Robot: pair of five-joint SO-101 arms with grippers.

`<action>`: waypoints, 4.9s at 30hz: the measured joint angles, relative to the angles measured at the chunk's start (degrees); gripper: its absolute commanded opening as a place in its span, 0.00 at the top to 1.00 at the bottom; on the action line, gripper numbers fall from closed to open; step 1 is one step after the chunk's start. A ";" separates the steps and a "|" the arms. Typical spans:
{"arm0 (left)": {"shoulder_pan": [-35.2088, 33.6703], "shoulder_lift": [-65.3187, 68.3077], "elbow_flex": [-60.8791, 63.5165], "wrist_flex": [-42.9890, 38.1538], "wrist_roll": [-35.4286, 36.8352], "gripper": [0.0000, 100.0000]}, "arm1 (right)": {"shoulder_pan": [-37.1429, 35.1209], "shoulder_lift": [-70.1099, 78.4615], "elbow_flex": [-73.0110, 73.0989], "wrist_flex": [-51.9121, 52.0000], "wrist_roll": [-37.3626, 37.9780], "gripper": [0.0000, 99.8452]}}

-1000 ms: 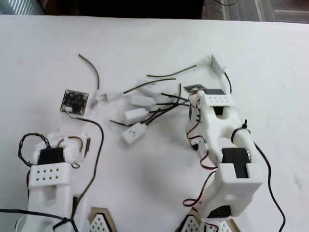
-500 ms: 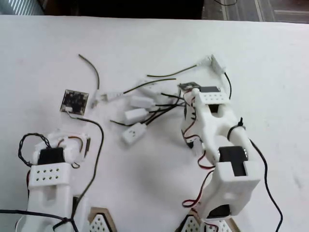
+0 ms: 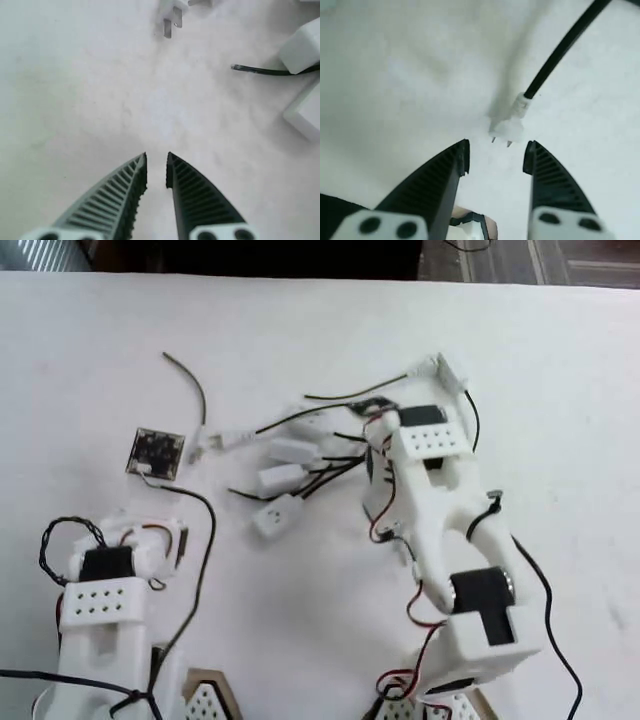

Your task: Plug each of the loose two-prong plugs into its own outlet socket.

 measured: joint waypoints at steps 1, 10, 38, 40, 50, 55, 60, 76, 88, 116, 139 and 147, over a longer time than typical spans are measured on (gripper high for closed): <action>0.00 0.00 0.00 0.00 0.00 0.92 | -0.79 -1.23 2.11 -0.44 0.00 0.83; 0.00 0.00 0.00 0.00 0.00 0.92 | -1.32 -2.73 13.01 -12.40 -0.09 0.83; 0.00 0.00 0.00 0.00 0.00 0.92 | 0.88 -2.90 7.12 -7.91 0.00 0.81; 0.00 0.00 0.00 0.00 0.00 0.92 | 0.79 -4.75 7.12 -8.00 0.00 0.81; 0.00 0.00 0.00 0.00 0.00 0.92 | 8.18 -0.09 7.12 -12.84 -0.09 0.81; 0.00 0.00 0.00 0.00 0.00 0.92 | 8.35 2.02 7.12 -12.31 0.00 0.81; 0.00 0.00 0.00 0.00 0.00 0.92 | 8.26 3.96 6.95 -12.31 0.00 0.81; 0.00 0.00 0.00 0.00 0.00 0.92 | 3.34 9.49 6.07 -12.40 -2.02 0.90; 0.00 0.00 0.00 0.00 0.00 0.92 | 1.32 10.37 6.07 -12.40 -3.78 0.98; 0.00 0.00 0.00 0.00 0.00 0.92 | 1.67 7.03 6.42 -5.10 1.41 0.92; 0.00 0.00 0.00 0.00 0.00 0.92 | 1.58 6.15 6.42 -4.57 -0.53 0.90; 0.00 0.00 0.00 0.00 0.00 0.92 | 1.58 6.15 6.51 -4.57 -0.53 0.90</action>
